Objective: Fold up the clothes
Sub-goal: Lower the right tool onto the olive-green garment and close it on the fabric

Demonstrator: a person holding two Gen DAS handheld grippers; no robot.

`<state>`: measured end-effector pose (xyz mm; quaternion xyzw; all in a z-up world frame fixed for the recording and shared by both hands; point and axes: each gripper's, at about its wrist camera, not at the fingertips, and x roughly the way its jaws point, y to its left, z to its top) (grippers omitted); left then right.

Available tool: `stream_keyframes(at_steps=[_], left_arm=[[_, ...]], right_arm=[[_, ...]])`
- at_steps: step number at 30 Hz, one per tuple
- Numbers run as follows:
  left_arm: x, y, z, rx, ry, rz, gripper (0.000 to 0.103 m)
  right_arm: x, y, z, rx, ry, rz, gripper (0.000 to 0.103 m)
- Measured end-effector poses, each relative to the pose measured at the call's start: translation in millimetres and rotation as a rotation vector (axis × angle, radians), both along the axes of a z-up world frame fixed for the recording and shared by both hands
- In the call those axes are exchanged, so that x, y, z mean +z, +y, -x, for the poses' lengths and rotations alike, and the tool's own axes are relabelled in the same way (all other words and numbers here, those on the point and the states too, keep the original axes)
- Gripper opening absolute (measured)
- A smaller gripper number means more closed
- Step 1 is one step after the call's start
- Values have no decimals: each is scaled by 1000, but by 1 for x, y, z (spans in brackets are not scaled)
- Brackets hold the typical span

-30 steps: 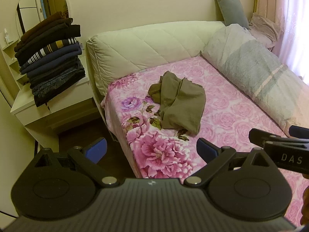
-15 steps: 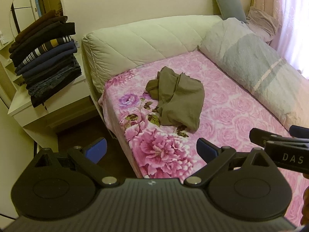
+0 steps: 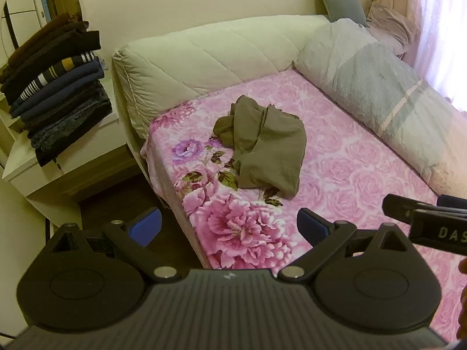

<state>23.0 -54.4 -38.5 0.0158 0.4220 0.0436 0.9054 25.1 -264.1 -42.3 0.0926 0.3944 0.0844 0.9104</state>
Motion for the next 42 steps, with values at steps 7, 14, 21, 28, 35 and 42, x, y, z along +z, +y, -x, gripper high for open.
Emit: stream_keyframes(at_steps=[7, 14, 21, 28, 35, 42], left_arm=[[-27, 21, -51, -14, 69, 22, 98], [-61, 51, -130, -34, 160, 44, 97], [-92, 82, -224, -68, 239, 47, 94], [-121, 100, -310, -105, 295, 73, 91], [-153, 107, -374, -126, 349, 101, 89], [-185, 113, -420, -114, 406, 101, 88]], right_arm=[[-20, -3, -38, -40, 46, -32, 102], [-58, 20, -111, -60, 151, -45, 88], [-93, 46, -194, -107, 224, -40, 88], [-117, 72, -271, -114, 260, -11, 88], [-145, 91, -341, -96, 287, 27, 71], [-178, 107, -402, -40, 302, 36, 71]])
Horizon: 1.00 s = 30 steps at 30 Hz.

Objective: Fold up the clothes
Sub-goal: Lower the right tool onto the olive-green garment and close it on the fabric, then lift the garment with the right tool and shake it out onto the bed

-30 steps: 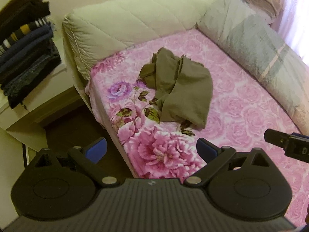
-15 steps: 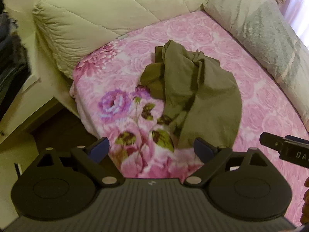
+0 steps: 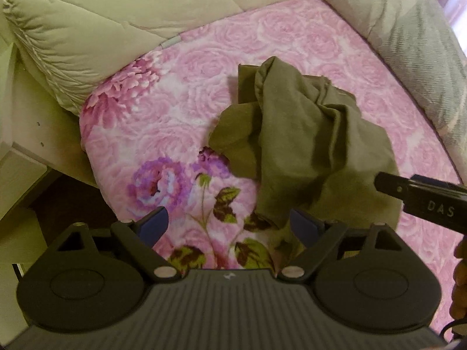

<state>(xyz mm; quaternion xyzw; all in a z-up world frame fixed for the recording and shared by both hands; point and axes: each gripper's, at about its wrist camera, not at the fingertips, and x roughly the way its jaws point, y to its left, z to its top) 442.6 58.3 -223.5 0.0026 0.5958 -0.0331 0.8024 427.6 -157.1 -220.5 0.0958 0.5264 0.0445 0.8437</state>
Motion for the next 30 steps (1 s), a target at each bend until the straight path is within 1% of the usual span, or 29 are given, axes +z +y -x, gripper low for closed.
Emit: stream_keyframes(at_steps=[4, 6, 8, 11, 14, 15, 16, 18, 19, 20, 21, 22, 23, 26, 29, 30], left_arm=[[-12, 5, -20, 20, 14, -7, 88], [-15, 8, -27, 31, 17, -9, 88], [-19, 11, -33, 42, 20, -11, 88], [-26, 17, -42, 60, 26, -15, 88], [-34, 21, -50, 78, 41, -25, 88], [-36, 22, -52, 83, 43, -27, 88], [-38, 22, -53, 86, 45, -29, 88], [-41, 22, -56, 87, 48, -32, 88], [-42, 21, -57, 85, 48, -33, 87], [-42, 21, -58, 82, 49, -34, 87], [-42, 19, -58, 78, 47, -33, 86], [-40, 18, -59, 72, 44, -32, 86], [-38, 16, -58, 65, 40, -31, 86], [-29, 8, -56, 38, 24, -26, 86], [-17, -4, -52, -1, 0, -21, 86], [-11, -9, -49, -17, -9, -17, 84]], right_arm=[[-19, 17, -27, 41, -3, 59, 71], [-25, 23, -40, 57, -23, 73, 71], [-28, 28, -51, 72, -58, 74, 71], [-29, 33, -65, 108, -123, 35, 71], [-46, 42, -82, 128, -73, 136, 71], [-55, 43, -86, 138, -41, 170, 71], [-65, 43, -90, 148, -5, 190, 71], [-82, 40, -92, 170, 19, 184, 69], [-90, 38, -91, 188, 28, 192, 35], [-94, 33, -88, 186, 30, 184, 22], [-95, 26, -84, 174, 30, 167, 19], [-92, 16, -80, 141, 27, 117, 14], [-87, 4, -74, 93, 24, 59, 12], [-61, -36, -47, -64, -6, -64, 11], [-29, -80, -6, -228, -47, -122, 11], [-18, -96, 10, -281, -59, -144, 11]])
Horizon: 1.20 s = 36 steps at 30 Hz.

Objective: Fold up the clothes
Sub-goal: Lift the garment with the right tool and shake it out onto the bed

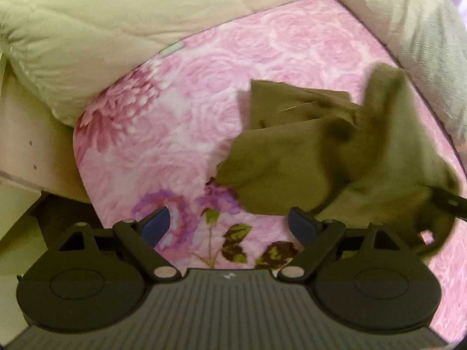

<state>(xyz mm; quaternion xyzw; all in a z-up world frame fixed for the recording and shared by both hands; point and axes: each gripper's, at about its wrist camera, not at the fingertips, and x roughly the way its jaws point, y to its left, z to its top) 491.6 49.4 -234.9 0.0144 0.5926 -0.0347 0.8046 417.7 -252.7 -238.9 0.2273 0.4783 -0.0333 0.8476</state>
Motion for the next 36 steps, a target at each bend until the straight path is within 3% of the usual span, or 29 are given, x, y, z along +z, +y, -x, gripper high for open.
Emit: stream_keyframes(at_steps=[3, 8, 12, 15, 17, 18, 20, 29, 36], left_arm=[[18, -23, 13, -68, -25, 23, 81], [54, -84, 50, -240, -83, 63, 81], [86, -149, 99, -410, -127, 109, 81], [106, -199, 147, -538, -151, 144, 81], [116, -230, 183, -616, -153, 166, 81], [119, -245, 203, -655, -150, 175, 81], [124, -274, 244, -729, -139, 188, 81], [122, -366, 408, -975, -63, 171, 81], [133, -385, 474, -1105, -71, 111, 81]], right_arm=[[35, -40, 57, -141, -50, -53, 11], [97, -82, 166, -333, -176, -44, 9], [140, -101, 266, -485, -281, 88, 9], [170, -107, 346, -591, -310, 238, 10], [178, -110, 393, -637, -236, 325, 12], [176, -112, 413, -639, -171, 340, 21], [169, -114, 453, -648, -75, 335, 59], [132, -124, 625, -809, 65, 115, 59], [127, -137, 690, -908, 151, 30, 59]])
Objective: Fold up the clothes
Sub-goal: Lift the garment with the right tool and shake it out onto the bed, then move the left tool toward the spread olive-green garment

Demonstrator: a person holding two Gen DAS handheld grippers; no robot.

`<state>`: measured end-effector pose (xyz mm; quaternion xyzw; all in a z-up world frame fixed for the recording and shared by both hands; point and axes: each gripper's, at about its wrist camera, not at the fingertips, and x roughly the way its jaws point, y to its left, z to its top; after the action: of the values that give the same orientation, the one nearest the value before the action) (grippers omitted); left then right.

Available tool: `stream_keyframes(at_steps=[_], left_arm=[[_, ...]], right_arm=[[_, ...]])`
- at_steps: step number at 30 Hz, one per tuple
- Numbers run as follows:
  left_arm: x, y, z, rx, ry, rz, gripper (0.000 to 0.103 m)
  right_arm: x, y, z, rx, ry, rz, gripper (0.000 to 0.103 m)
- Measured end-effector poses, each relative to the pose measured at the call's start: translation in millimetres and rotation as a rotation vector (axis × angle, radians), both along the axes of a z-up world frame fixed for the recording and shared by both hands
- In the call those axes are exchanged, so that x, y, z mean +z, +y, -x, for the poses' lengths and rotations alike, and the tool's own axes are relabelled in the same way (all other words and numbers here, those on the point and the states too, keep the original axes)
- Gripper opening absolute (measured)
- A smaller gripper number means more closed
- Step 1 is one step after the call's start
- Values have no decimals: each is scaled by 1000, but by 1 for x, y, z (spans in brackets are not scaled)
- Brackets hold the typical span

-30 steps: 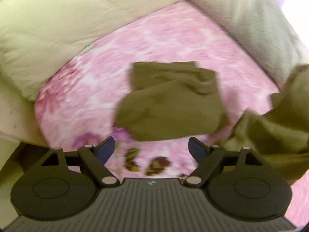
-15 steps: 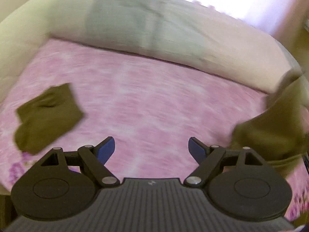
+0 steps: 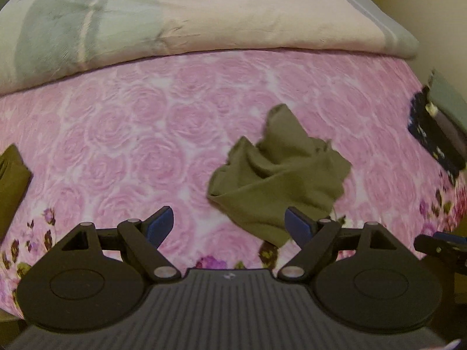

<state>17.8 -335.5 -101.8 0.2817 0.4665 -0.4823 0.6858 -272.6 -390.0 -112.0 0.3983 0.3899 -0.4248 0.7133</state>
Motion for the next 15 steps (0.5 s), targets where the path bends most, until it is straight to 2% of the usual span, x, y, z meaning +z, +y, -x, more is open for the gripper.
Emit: stream_keyframes(at_steps=[8, 15], left_arm=[[10, -3, 15, -101, -56, 17, 81], [22, 23, -1, -135, -84, 29, 81]], right_arm=[[-6, 15, 5, -90, -22, -4, 59], [-7, 41, -18, -104, -9, 0, 59]])
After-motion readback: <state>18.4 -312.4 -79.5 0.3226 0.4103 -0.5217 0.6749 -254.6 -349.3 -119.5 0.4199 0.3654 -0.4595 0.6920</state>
